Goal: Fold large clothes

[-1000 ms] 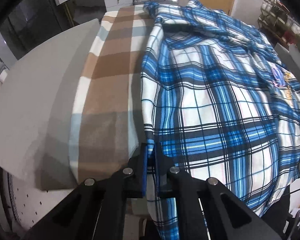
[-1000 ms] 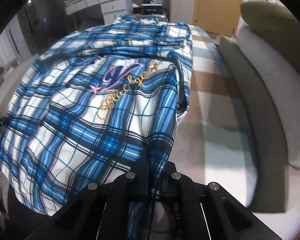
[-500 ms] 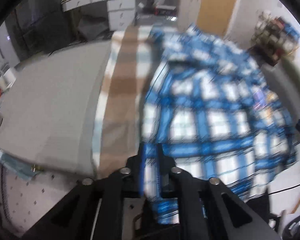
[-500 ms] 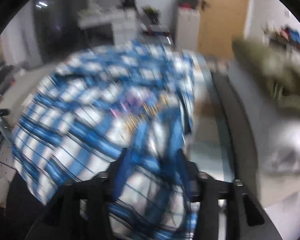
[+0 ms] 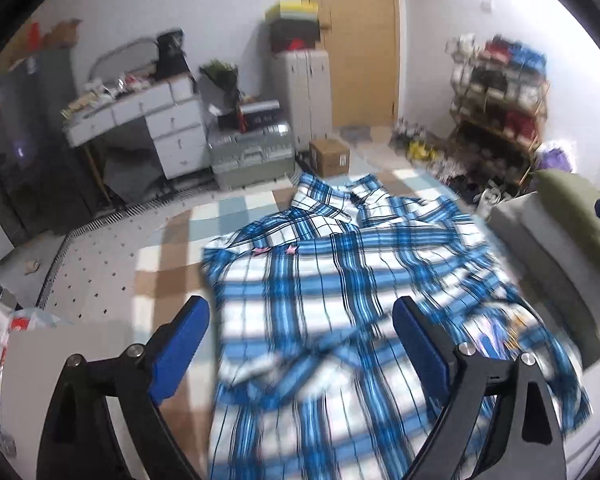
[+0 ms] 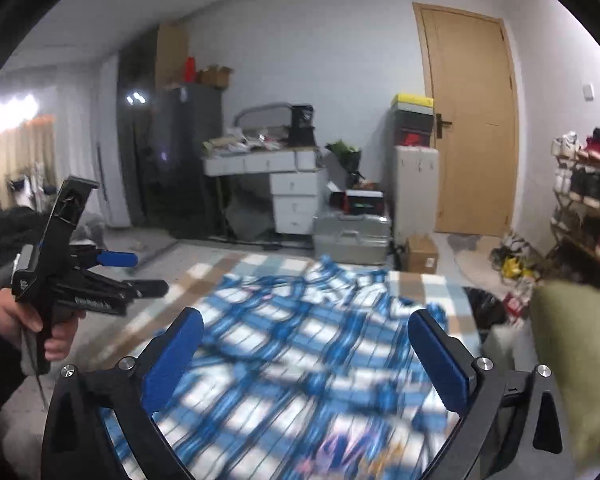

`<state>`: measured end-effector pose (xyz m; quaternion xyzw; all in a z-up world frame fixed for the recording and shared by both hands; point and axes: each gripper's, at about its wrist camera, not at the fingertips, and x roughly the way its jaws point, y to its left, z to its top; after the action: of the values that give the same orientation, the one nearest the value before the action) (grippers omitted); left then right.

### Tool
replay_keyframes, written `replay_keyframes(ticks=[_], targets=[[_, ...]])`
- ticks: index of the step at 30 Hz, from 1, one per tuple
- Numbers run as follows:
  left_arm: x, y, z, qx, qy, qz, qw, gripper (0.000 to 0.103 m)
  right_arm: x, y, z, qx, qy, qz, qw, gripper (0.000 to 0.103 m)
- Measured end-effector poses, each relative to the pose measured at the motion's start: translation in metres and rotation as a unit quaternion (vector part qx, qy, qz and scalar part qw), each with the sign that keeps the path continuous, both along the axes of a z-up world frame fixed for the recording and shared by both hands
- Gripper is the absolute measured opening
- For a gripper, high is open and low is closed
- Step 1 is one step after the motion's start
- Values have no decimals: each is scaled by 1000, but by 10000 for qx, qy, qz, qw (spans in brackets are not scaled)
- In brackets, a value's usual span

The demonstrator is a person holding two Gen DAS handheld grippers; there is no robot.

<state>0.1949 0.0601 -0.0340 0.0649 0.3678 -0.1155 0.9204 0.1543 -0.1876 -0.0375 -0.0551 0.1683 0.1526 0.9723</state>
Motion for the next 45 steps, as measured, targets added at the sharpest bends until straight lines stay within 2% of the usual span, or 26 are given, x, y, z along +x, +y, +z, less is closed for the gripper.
replay_keyframes(ticks=[2, 3, 4, 5, 6, 8, 10, 12, 14, 15, 18, 19, 21, 23, 28, 29, 31, 33, 35, 36, 37, 38, 40, 41, 43, 45], targets=[[41, -9, -22, -46, 341, -157, 9993, 90, 49, 2, -7, -62, 227, -188, 9995, 103], [67, -13, -39, 19, 545, -169, 9984, 90, 89, 4, -18, -51, 559, -264, 9981, 102], [89, -15, -58, 109, 696, -154, 9974, 90, 109, 2, -25, -20, 785, -301, 9965, 101], [103, -17, -73, 128, 868, -172, 9960, 90, 148, 1, -43, 109, 1230, -331, 9918, 86], [117, -18, -88, 92, 1082, -138, 9940, 90, 166, -3, -57, 126, 1471, -278, 9886, 62], [139, -9, -120, -216, 1565, -37, 9874, 90, 212, -3, -92, 2, 2060, -390, 9778, 42], [151, 0, -150, -452, 1971, 156, 9792, 90, 239, -7, -122, 175, 2454, -447, 9682, 39], [150, 1, -161, -364, 1916, 257, 9805, 90, 255, -7, -146, 47, 2677, -554, 9619, 36], [147, 0, -165, -219, 1832, 212, 9826, 90, 267, -2, -172, -399, 2944, -748, 9519, 32], [144, -1, -168, -86, 1787, 197, 9837, 90, 264, -1, -172, -474, 2795, -757, 9560, 32], [138, -4, -163, 106, 1749, 179, 9844, 90, 261, 9, -169, -851, 2811, -802, 9525, 33], [134, -2, -156, 34, 1727, 218, 9847, 90, 259, 10, -166, -803, 2824, -742, 9530, 33], [127, 4, -142, -396, 1638, 135, 9856, 90, 241, 8, -151, -470, 2648, -554, 9616, 33], [117, 9, -136, -482, 1656, 138, 9849, 90, 224, 7, -146, -364, 2644, -378, 9630, 35], [106, 4, -166, -22, 1924, 191, 9811, 91, 207, 6, -174, -822, 2868, -528, 9530, 36], [105, 2, -168, 120, 1824, 153, 9830, 92, 203, 4, -173, -766, 2746, -494, 9572, 37], [107, 2, -167, 146, 1927, 230, 9809, 92, 207, -1, -169, -762, 2870, -552, 9533, 36], [108, 8, -162, -56, 2093, 369, 9771, 92, 203, -11, -152, -593, 2570, -658, 9623, 37], [106, 12, -153, -120, 1998, 400, 9789, 92, 203, -27, -136, -558, 2258, -1024, 9672, 41], [104, 13, -153, 0, 1946, 429, 9800, 92, 204, -35, -135, -598, 2198, -1184, 9665, 46], [105, 14, -159, 181, 2034, 457, 9779, 92, 207, -42, -138, -668, 2219, -1389, 9628, 47], [107, 12, -166, 264, 2175, 407, 9749, 92, 213, -49, -146, -714, 2382, -1560, 9560, 48], [108, 8, -167, 412, 2189, 291, 9744, 92, 223, -57, -168, -743, 2887, -1592, 9412, 48], [110, 7, -164, 447, 2214, 297, 9737, 91, 218, -58, -167, -758, 2756, -1581, 9451, 47], [115, 6, -147, 117, 2223, 269, 9745, 91, 212, -54, -162, -840, 2730, -1554, 9457, 47], [126, -3, -130, -11, 2034, 194, 9789, 91, 197, -55, -148, -436, 2583, -1383, 9551, 46]])
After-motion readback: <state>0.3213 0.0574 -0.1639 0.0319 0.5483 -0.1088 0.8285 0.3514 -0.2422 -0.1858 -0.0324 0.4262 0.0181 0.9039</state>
